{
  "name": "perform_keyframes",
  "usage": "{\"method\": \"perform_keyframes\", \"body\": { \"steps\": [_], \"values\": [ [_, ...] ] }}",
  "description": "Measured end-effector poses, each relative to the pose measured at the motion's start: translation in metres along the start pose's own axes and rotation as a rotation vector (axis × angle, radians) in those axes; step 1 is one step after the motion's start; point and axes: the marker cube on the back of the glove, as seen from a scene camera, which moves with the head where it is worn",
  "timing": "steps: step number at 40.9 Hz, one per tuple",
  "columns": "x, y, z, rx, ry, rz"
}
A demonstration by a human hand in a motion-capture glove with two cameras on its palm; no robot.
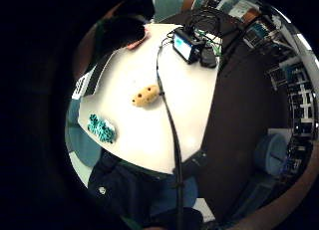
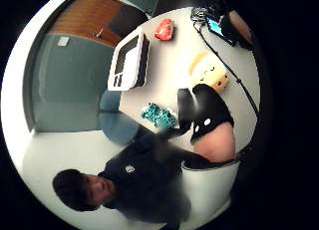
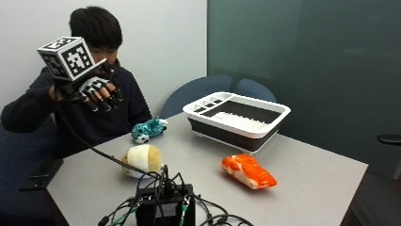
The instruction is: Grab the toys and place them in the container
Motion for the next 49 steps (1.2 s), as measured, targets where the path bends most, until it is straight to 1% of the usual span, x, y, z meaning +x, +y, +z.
{"method": "perform_keyframes", "body": {
  "steps": [8, 17, 21, 23, 29, 34, 37, 39, 44, 49],
  "values": [
    [0.009, -0.015, -0.003, -0.044, -0.019, -0.014],
    [0.009, -0.029, 0.003, -0.059, 0.062, -0.039],
    [0.01, -0.046, 0.02, -0.039, 0.105, -0.083],
    [0.012, -0.057, 0.037, -0.057, 0.114, -0.099],
    [0.014, -0.077, 0.094, -0.251, 0.158, -0.057],
    [0.011, -0.077, 0.14, -0.426, 0.202, -0.012],
    [0.017, -0.086, 0.16, -0.487, 0.239, -0.011],
    [0.02, -0.092, 0.169, -0.483, 0.279, -0.028],
    [0.015, -0.106, 0.179, -0.355, 0.377, -0.146],
    [-0.003, -0.121, 0.168, -0.302, 0.341, -0.221]
  ]
}}
